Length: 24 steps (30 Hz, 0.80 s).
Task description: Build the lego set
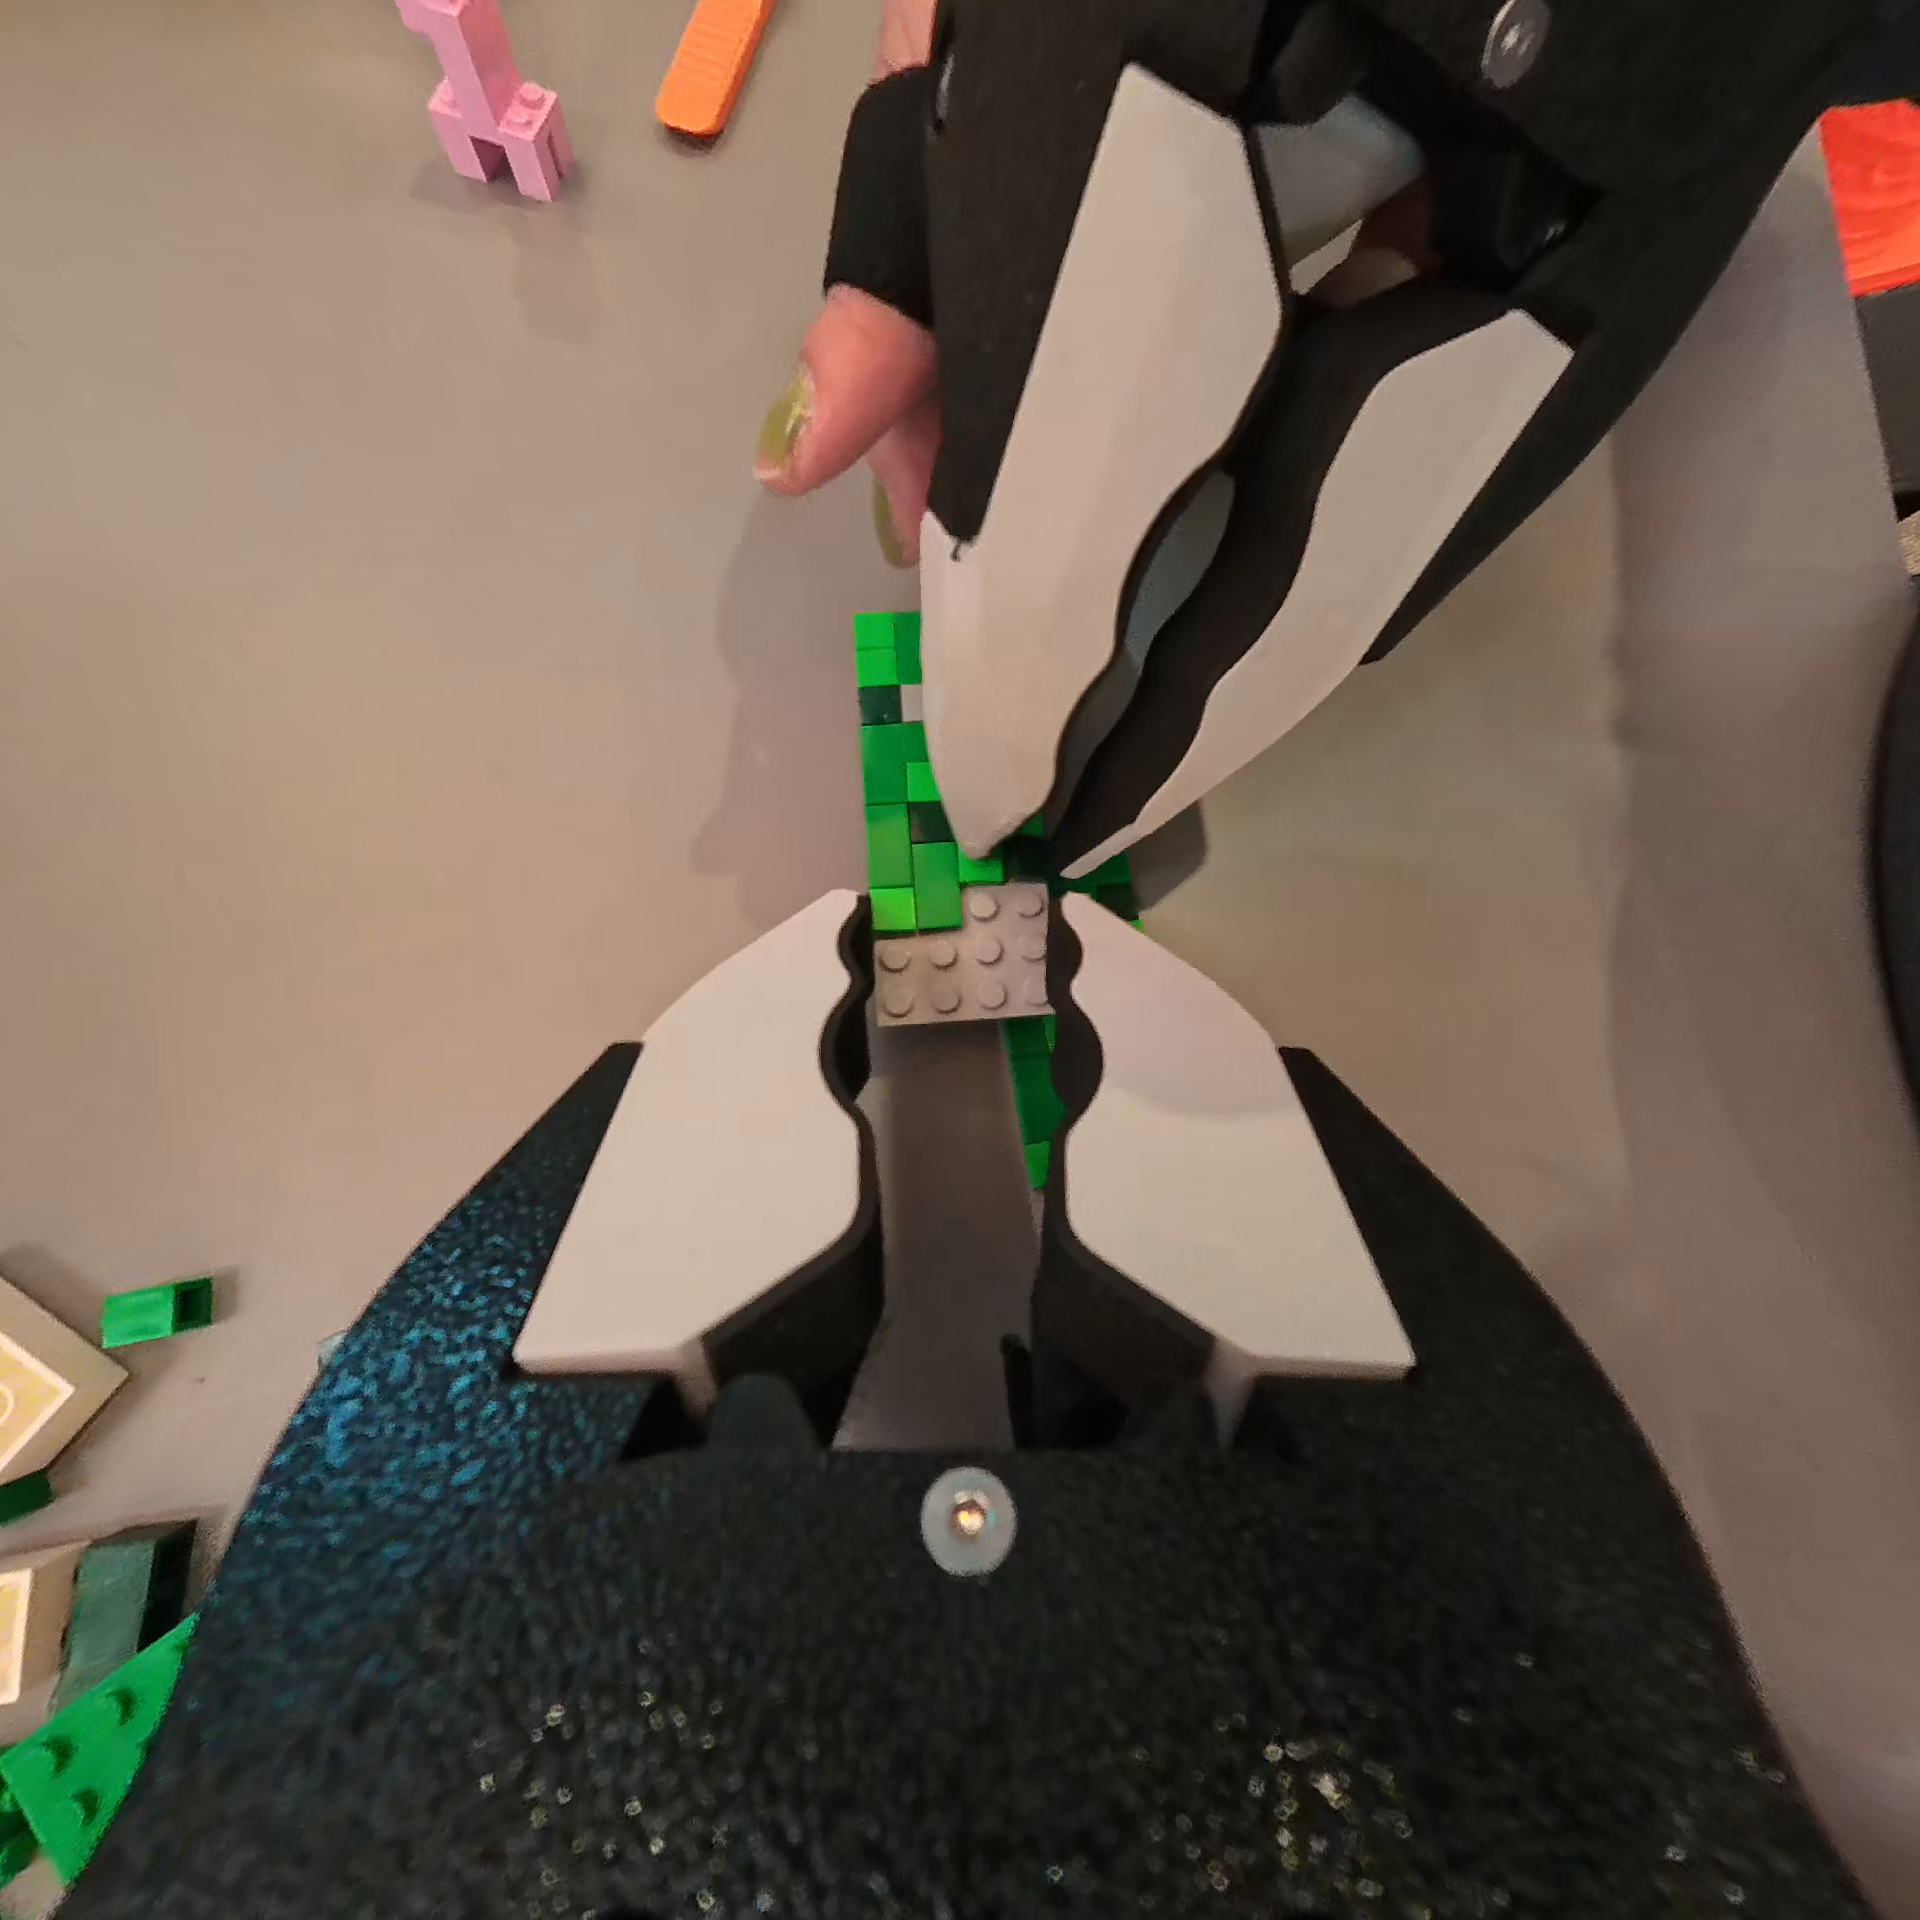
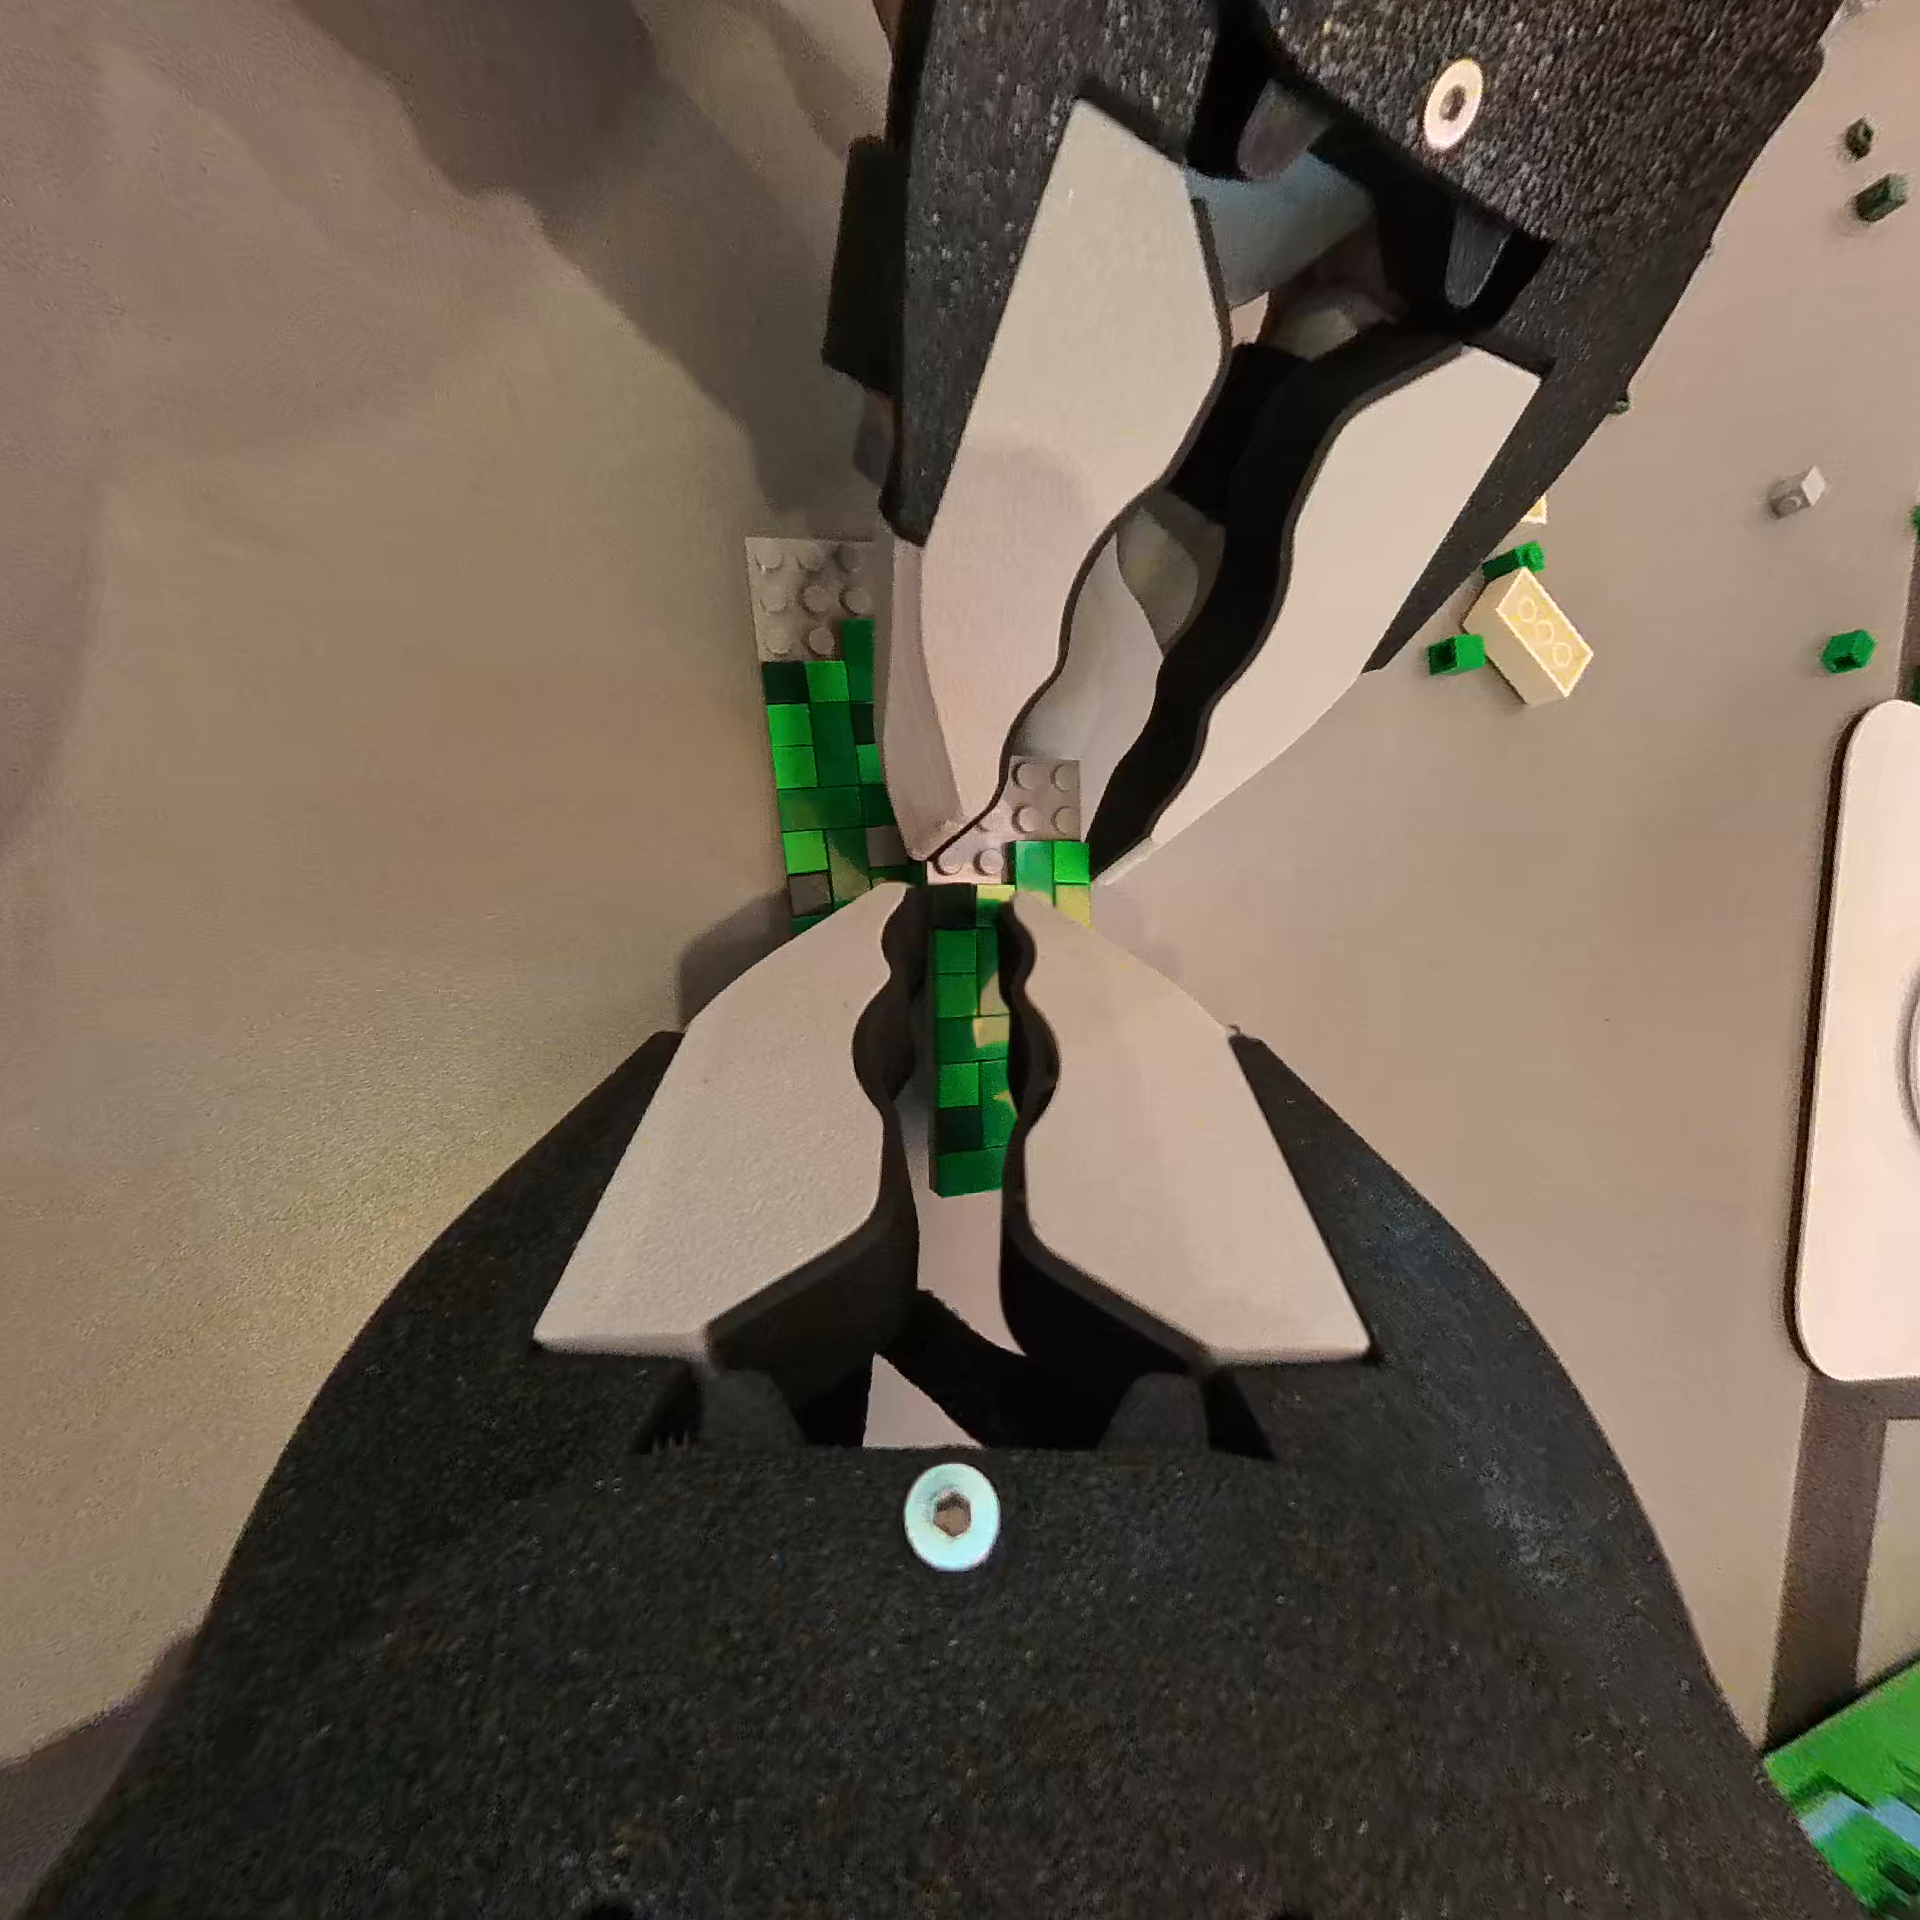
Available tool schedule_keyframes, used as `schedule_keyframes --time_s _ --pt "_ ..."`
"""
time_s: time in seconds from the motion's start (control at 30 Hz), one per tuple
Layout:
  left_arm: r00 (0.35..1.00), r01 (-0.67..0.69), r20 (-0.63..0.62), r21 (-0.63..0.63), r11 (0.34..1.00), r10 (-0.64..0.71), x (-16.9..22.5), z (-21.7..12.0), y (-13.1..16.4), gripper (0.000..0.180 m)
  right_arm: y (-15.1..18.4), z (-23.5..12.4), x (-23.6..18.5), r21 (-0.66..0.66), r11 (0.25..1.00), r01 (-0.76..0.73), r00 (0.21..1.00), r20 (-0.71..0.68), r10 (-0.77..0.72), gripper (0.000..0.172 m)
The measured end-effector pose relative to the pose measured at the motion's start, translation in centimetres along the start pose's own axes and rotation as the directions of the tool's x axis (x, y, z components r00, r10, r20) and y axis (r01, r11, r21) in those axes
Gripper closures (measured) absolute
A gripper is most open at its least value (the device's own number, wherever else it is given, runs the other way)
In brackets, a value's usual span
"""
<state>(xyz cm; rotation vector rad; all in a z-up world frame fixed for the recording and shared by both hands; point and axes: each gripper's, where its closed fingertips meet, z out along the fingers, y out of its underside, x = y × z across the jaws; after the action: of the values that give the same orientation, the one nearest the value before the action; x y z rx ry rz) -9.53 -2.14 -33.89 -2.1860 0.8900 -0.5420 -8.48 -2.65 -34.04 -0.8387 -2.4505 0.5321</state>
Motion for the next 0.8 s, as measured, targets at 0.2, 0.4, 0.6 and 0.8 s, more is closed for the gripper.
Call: schedule_keyframes --time_s 0.2,0.4,0.6,0.8 --pt "1.000 0.012 -0.005 0.008 1.000 -0.012 -0.1 -0.1 -0.1 0.149 0.0 -0.1 0.2 0.004 1.000 -0.003 1.000 -0.019 0.003 0.158" --pt "0.982 0.178 0.050 0.065 0.982 -0.181 -1.7 -0.9 -0.4 0.149 -0.6 -1.4 1.7 0.102 0.987 0.123 0.948 -0.305 -0.087 0.146" --pt "0.940 0.331 0.026 0.160 0.930 -0.339 -2.6 -2.1 -1.2 0.149 -0.5 -1.4 2.1 -0.060 0.924 0.376 0.725 -0.603 -0.334 0.146" --pt "0.936 0.347 0.003 0.170 0.922 -0.352 -2.3 -2.3 -1.5 0.149 -0.5 -0.5 2.6 -0.178 0.875 0.451 0.625 -0.637 -0.452 0.149"
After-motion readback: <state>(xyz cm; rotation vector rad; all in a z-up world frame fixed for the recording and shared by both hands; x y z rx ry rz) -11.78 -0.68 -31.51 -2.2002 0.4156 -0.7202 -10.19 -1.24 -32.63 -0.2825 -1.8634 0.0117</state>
